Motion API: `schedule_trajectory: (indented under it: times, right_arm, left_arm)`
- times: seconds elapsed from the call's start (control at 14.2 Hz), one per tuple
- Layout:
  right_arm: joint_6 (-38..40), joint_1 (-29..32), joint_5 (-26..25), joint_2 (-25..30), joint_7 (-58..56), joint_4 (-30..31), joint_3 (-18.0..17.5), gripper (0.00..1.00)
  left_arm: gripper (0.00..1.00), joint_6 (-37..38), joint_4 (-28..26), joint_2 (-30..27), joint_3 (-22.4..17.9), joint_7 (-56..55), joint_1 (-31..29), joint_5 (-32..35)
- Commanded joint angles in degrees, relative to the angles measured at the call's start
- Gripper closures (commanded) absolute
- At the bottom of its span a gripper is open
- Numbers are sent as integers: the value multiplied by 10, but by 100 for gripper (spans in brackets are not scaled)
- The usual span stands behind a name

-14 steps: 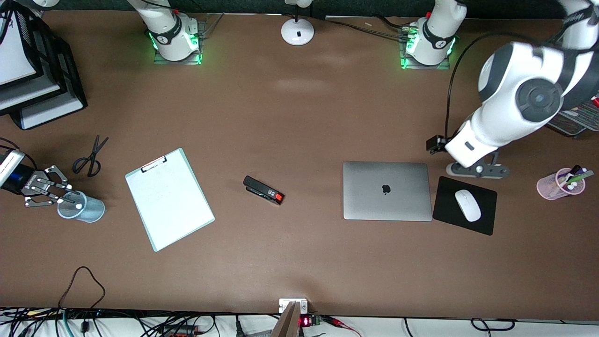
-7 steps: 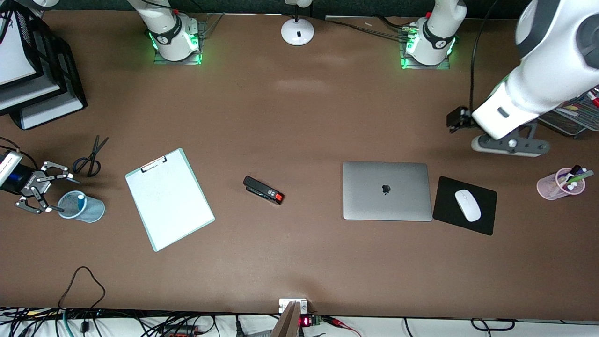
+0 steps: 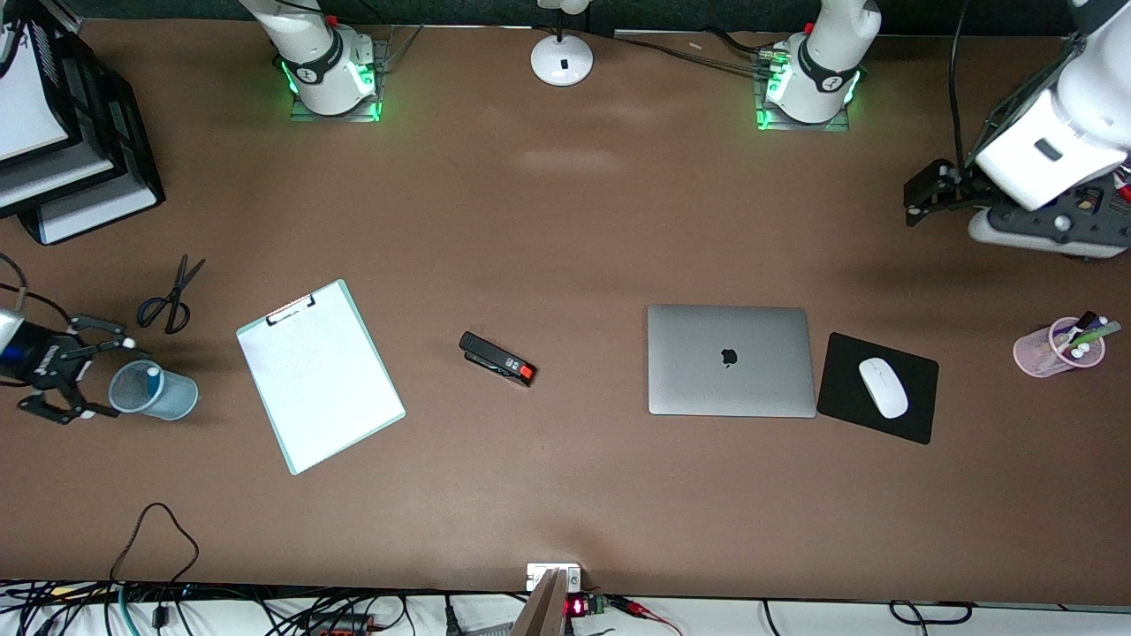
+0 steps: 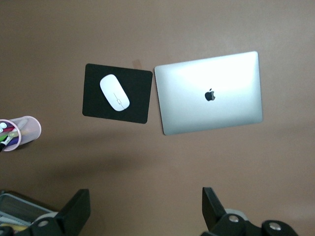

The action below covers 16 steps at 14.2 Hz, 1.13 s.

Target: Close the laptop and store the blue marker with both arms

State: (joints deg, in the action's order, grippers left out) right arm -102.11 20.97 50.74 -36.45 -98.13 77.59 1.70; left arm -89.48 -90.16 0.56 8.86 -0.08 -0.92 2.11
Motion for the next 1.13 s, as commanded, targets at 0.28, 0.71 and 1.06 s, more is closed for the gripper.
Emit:
schedule_trajectory:
  times: [0.28,0.71,1.06]
  right_arm:
    - [5,-66,-106,41,222,-48,1,0]
    - [15,-142,-233,106,459,-32,1,0]
    - [69,-190,-345,159,671,-25,2,0]
  left_arm:
    - [0,-24,-92,-59,-39,3,48,-7]
    - [0,-29,-83,-48,-58,0,33,-11]
    - [0,-38,-82,-41,-57,3,-2,-26]
